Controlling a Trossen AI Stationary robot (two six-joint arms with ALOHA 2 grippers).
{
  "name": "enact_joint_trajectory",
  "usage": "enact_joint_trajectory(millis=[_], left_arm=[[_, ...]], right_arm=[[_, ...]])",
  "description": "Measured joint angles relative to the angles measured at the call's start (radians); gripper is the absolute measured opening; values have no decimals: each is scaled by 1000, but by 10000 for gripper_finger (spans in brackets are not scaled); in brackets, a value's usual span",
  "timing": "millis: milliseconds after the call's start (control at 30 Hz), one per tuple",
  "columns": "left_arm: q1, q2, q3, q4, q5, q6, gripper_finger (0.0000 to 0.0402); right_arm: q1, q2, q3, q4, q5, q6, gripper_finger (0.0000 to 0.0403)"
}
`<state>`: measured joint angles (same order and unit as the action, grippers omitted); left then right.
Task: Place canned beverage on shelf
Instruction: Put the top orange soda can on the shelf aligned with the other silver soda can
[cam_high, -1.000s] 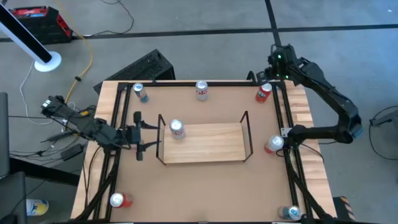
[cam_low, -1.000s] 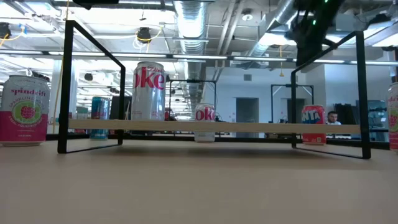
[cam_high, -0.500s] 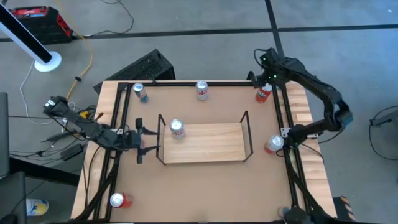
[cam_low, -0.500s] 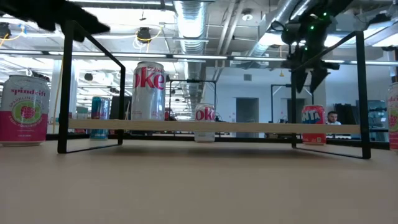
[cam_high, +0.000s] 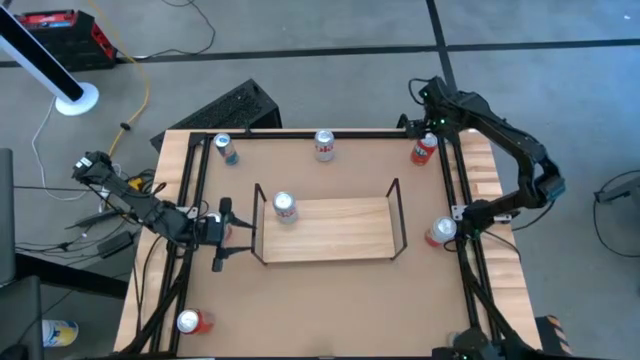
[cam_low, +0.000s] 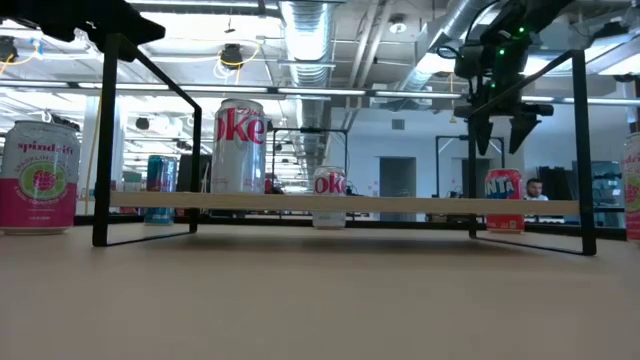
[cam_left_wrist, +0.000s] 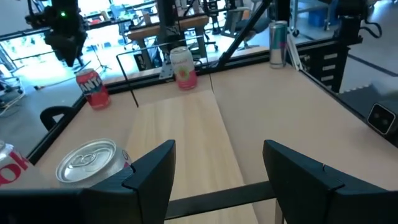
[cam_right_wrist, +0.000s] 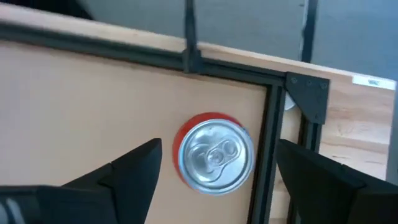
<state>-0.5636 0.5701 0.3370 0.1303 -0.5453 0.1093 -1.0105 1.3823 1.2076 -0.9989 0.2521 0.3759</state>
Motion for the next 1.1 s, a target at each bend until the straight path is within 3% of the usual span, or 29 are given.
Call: enact_joint_trajectory(millis=[267,433,533,1100], left_arm=[[0,6,0,-4,9,-3,228],[0,6,0,-11,16,-1,228],[0,6,0,-14,16,-1,228],[0,6,0,-12,16,-1,228]], right_arm=[[61,-1,-77,5,96,182,333],[119,-26,-165,95,222,220,333],[130,-55,-213,184,225,221,333],[123,-84,-336,305,244,290,330]])
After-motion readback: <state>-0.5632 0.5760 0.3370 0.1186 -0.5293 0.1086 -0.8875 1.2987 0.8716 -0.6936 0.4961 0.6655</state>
